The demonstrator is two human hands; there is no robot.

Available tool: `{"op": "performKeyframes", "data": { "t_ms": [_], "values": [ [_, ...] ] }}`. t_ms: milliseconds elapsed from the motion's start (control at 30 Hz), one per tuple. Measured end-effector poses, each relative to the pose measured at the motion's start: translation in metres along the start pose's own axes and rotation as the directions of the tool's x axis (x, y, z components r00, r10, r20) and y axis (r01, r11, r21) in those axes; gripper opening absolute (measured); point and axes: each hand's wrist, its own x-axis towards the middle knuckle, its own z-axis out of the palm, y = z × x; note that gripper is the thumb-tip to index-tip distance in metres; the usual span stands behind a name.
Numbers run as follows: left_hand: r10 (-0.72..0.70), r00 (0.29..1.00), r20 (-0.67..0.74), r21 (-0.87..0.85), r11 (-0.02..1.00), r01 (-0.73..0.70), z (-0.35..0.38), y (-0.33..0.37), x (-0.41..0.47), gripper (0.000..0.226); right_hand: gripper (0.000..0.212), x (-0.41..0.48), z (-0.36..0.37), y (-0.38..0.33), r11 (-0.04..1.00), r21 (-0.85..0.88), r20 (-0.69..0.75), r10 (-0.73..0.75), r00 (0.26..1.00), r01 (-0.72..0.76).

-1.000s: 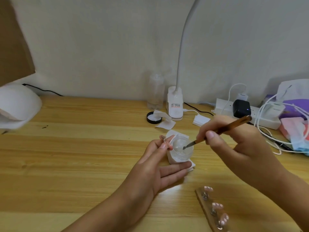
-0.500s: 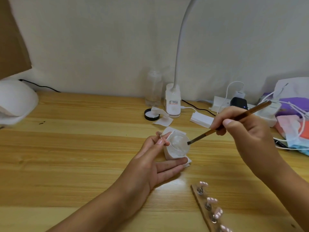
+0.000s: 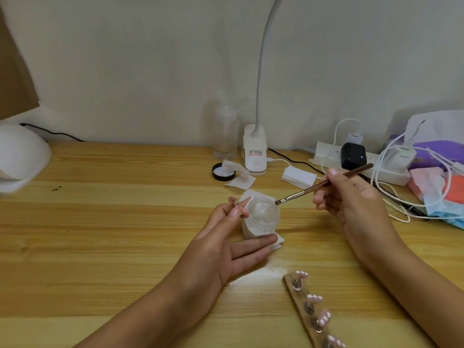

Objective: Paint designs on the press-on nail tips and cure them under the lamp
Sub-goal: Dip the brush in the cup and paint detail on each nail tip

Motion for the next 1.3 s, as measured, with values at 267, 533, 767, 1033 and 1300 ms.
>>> {"op": "performKeyframes", "data": {
  "t_ms": [267,533,767,1033,1300],
  "values": [
    [-0.013,0.999,-0.040,-0.004,1.000,0.012,0.000,-0.001,0.001,0.015,0.024,0.004,-0.003,0.003,0.997,-0.049,0.013,0.055,0.998,-0.054],
    [0.207,0.938,-0.278,0.209,0.966,-0.151,0.004,-0.003,-0.008,0.011,0.025,0.012,-0.016,-0.037,0.992,0.127,0.023,-0.004,1.000,0.001],
    [0.188,0.974,-0.126,0.375,0.918,-0.128,0.010,-0.015,-0.019,0.017,0.044,-0.016,-0.050,-0.050,0.970,0.148,0.251,-0.223,0.942,0.191],
    [0.178,0.984,-0.030,0.460,0.876,-0.145,0.016,-0.012,-0.018,0.009,0.030,-0.074,-0.046,0.002,0.954,0.227,0.068,-0.217,0.974,0.197],
    [0.154,0.988,0.020,0.503,0.852,-0.143,0.017,-0.013,-0.018,0.011,0.022,-0.080,-0.041,0.003,0.974,0.139,0.096,-0.194,0.976,0.180]
  ]
}}
